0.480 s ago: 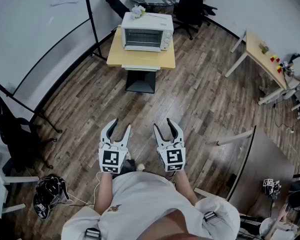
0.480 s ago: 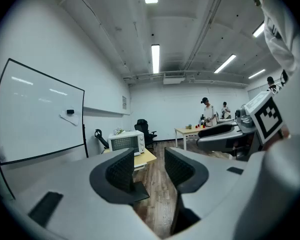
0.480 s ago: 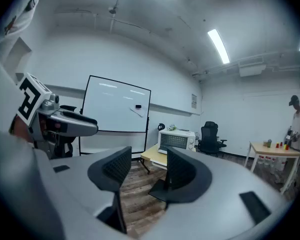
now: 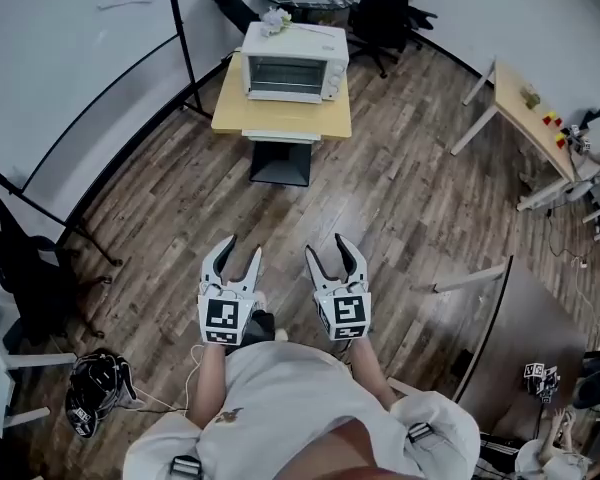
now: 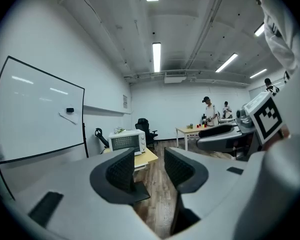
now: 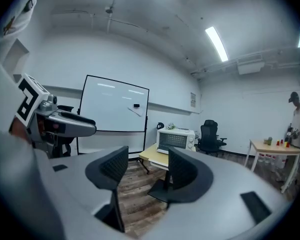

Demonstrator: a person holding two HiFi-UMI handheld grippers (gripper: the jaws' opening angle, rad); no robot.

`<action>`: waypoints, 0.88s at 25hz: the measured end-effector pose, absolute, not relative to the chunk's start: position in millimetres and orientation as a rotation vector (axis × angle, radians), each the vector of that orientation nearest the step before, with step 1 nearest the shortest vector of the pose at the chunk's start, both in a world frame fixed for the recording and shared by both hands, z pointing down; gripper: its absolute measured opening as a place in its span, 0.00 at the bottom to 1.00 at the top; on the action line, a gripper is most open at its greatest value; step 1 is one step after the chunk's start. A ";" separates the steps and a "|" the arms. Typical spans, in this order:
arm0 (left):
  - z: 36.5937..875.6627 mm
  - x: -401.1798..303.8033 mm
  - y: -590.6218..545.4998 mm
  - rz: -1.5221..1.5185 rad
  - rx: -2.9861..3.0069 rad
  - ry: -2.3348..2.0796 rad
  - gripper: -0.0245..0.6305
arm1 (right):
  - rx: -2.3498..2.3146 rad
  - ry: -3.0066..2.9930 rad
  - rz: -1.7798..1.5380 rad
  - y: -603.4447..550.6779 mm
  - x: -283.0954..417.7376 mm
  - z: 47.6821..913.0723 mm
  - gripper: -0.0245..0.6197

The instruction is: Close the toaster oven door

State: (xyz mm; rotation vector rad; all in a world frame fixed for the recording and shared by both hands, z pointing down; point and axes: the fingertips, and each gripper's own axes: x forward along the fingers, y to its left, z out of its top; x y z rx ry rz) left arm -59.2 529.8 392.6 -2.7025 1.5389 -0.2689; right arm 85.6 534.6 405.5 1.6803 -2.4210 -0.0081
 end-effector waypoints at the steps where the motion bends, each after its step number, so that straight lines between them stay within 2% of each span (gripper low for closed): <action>1: 394.0 -60.0 524.6 -0.270 -2.705 1.539 0.31 | 1.681 -2.414 -0.006 529.7 85.4 407.0 0.43; 22: 402.9 -95.1 382.2 -0.276 -2.756 1.466 0.30 | 1.729 -2.322 0.027 397.5 54.4 416.6 0.43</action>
